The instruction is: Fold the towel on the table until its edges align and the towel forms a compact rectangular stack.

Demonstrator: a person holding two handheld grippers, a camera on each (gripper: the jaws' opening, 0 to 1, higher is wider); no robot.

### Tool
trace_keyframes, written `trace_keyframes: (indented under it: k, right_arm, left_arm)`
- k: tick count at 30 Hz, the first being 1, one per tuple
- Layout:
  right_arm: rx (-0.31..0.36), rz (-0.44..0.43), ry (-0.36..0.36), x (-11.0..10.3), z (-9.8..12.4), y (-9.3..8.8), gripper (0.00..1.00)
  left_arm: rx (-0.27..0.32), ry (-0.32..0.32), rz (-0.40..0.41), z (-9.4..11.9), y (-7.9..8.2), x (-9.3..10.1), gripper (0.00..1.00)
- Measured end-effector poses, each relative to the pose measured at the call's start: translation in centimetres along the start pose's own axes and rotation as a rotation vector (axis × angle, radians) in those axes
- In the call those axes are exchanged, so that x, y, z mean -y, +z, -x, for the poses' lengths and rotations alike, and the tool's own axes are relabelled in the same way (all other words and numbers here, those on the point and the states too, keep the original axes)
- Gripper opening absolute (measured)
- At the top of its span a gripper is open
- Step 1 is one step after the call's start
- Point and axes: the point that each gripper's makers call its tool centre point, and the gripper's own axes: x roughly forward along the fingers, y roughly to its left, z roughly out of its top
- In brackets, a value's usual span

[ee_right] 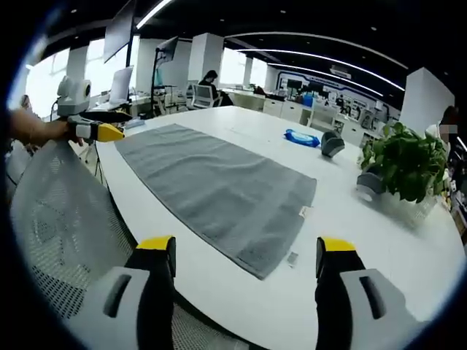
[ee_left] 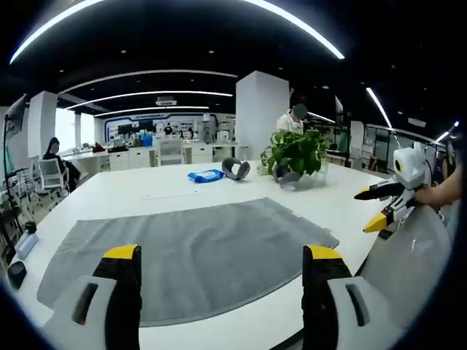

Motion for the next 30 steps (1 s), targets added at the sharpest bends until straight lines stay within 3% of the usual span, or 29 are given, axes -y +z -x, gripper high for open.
trace_keyframes:
  k: [24, 30]
  right_arm:
    - [-0.015, -0.007, 0.002, 0.1, 0.0, -0.3, 0.76]
    - [0.012, -0.015, 0.012, 0.0, 0.2, 0.2, 0.75]
  left_arm:
    - [-0.034, -0.015, 0.01, 0.0, -0.5, 0.2, 0.9]
    - [0.02, -0.021, 0.077, 0.3, 0.5, 0.2, 0.89]
